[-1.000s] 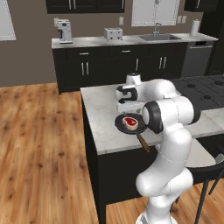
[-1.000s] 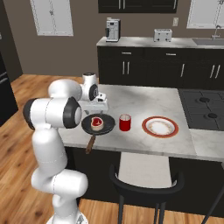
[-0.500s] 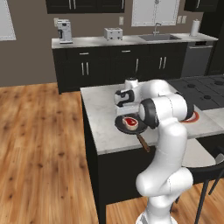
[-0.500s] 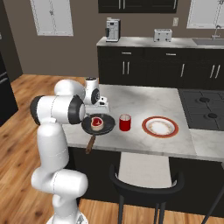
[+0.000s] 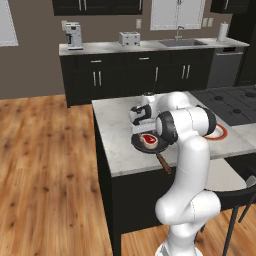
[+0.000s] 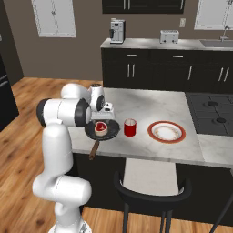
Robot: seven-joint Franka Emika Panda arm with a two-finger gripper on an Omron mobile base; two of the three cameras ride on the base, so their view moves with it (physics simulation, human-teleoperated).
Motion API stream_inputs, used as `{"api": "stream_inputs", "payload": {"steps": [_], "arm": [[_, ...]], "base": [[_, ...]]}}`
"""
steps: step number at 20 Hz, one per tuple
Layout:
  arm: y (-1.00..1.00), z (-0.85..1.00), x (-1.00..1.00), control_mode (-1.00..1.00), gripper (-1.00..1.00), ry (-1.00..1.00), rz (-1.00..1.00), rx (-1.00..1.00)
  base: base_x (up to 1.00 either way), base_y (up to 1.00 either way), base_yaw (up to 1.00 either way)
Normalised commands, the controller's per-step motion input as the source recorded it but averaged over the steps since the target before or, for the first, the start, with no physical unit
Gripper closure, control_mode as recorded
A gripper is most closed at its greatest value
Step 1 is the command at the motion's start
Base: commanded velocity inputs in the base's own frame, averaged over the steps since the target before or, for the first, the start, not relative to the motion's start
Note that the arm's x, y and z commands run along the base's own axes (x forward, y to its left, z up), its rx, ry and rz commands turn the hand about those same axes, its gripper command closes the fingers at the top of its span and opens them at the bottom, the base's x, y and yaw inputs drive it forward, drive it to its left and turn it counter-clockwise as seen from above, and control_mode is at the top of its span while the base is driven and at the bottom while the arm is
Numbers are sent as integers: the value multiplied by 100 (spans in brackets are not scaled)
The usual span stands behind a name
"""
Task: Pick up the pan with the steak in it and place it on the dining table. Then place the steak on the plate.
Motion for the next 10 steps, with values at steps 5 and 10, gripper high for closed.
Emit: {"api": "stream_inputs", "payload": {"steps": [5,10], "arm": [[0,-2,1,-100,-100,-1,0,0],[0,-9,0,-100,-100,-5,0,0]], "base": [[0,0,0],[0,0,0]]}}
